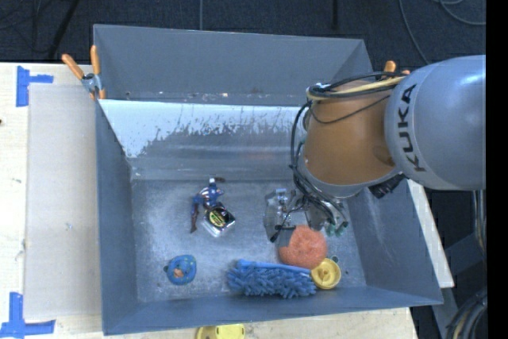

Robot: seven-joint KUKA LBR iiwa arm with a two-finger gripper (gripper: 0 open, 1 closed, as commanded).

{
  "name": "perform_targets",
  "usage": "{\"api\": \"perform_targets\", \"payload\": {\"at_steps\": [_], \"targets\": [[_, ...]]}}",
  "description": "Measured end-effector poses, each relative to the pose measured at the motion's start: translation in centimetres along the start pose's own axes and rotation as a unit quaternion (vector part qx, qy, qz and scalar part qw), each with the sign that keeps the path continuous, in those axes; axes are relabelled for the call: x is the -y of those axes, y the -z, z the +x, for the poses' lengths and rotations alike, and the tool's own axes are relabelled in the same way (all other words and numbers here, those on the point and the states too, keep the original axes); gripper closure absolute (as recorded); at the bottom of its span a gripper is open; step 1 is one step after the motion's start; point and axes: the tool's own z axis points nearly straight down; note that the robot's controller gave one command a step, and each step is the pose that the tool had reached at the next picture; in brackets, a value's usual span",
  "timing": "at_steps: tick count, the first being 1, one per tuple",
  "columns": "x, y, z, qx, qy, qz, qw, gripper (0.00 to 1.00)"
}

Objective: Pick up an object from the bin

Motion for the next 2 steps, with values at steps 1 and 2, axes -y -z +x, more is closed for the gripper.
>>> {"api": "perform_targets", "payload": {"at_steps": [1,2], "targets": [[0.01,0.0,0.0,0.0,0.0,0.0,1.0,0.0],[0.01,0.0,0.0,0.0,-0.001,0.0,1.0,0.0]]}}
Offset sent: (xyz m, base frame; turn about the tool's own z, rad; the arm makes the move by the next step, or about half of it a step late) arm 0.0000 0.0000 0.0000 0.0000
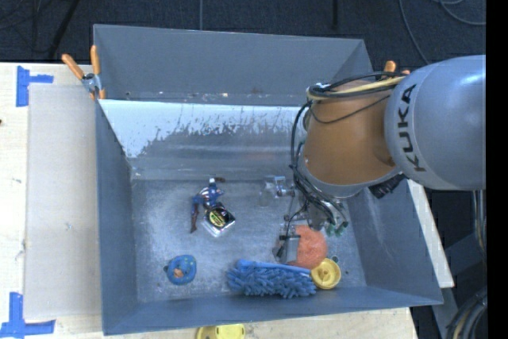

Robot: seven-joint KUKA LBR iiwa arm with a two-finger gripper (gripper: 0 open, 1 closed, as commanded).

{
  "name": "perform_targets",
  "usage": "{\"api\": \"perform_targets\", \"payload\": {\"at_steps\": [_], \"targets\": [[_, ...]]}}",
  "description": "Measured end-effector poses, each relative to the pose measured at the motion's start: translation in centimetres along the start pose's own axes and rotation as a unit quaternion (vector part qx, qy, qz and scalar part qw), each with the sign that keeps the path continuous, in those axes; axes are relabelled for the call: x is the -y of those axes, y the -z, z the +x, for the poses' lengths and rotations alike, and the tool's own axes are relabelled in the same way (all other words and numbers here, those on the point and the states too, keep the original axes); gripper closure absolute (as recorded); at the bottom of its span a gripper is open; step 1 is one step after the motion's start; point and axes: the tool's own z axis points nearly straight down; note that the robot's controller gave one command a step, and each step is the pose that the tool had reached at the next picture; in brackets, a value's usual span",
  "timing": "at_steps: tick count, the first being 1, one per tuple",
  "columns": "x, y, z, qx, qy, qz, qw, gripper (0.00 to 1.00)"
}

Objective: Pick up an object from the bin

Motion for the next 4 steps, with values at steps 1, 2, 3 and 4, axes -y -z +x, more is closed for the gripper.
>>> {"api": "perform_targets", "payload": {"at_steps": [1,2,3,4], "targets": [[-0.7,-3.9,2.1,0.0037,0.024,0.0,0.9997,0.0],[1.3,-7.7,4.3,0.0028,0.102,-0.001,0.9948,0.0],[3.5,-4.5,5.4,0.0001,0.147,0.0,0.9891,1.0],[3.5,-4.5,5.4,0.0001,0.147,0.0,0.9892,1.0]]}}
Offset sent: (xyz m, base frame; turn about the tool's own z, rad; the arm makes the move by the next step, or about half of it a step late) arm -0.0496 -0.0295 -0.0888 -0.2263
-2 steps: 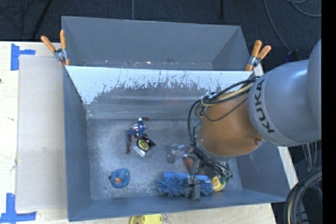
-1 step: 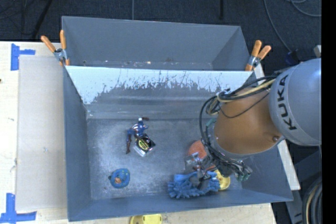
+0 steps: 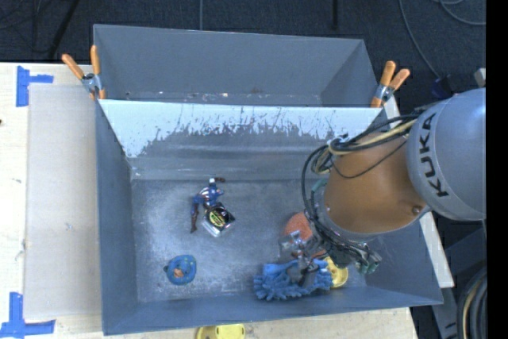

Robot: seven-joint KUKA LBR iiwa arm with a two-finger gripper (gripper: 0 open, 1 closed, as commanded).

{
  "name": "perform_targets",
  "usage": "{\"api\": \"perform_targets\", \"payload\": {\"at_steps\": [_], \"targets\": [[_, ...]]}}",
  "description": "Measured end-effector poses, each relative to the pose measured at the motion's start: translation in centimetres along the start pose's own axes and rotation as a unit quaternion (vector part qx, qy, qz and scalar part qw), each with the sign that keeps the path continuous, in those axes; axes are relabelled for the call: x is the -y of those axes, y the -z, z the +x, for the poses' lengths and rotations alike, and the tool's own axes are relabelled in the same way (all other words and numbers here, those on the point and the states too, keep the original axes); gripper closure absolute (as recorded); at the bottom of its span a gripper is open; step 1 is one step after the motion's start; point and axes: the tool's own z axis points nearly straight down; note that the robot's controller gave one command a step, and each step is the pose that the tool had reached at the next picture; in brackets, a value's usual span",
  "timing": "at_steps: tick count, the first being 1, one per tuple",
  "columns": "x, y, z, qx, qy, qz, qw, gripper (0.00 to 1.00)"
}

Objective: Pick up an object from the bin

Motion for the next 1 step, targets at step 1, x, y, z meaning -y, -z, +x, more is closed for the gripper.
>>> {"api": "perform_targets", "payload": {"at_steps": [1], "targets": [[-0.91,4.09,-0.87,-0.0015,0.008,0.0,1.0,1.0]]}}
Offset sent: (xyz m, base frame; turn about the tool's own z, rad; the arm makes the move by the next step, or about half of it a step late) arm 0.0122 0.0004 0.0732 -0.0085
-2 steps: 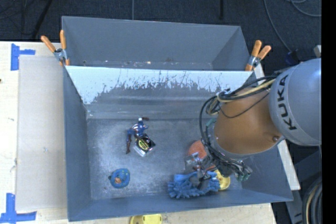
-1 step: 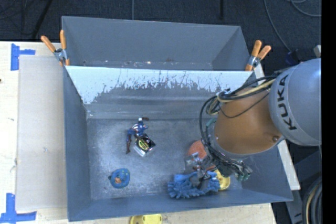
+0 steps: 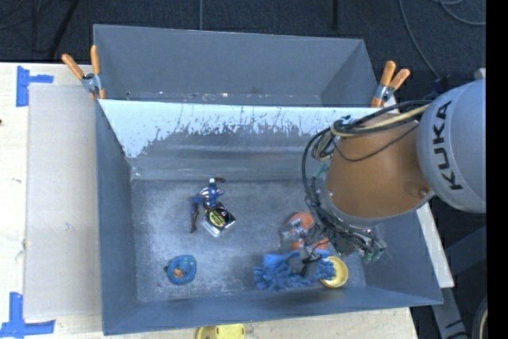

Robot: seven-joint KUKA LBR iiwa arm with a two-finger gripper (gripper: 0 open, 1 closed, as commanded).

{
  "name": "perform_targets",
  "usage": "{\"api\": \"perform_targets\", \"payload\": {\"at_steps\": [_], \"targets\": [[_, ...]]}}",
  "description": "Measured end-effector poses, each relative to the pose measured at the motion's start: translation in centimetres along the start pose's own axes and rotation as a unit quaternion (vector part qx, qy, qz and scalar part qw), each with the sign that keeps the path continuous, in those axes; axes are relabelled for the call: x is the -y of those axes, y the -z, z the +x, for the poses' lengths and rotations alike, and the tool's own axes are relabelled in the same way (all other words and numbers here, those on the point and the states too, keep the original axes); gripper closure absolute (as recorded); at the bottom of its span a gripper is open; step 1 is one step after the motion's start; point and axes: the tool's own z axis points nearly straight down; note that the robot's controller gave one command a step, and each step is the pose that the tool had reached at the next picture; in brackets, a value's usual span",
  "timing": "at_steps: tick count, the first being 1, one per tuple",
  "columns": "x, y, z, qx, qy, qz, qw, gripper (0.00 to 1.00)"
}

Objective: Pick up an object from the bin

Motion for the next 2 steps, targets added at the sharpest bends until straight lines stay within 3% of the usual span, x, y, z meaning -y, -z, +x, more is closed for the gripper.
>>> {"api": "perform_targets", "payload": {"at_steps": [1,2], "targets": [[1.2,3.2,-0.3,0.002,-0.004,0.001,1.0,1.0],[0.8,7.5,-0.6,-0.0018,0.006,-0.001,1.0,1.0]]}}
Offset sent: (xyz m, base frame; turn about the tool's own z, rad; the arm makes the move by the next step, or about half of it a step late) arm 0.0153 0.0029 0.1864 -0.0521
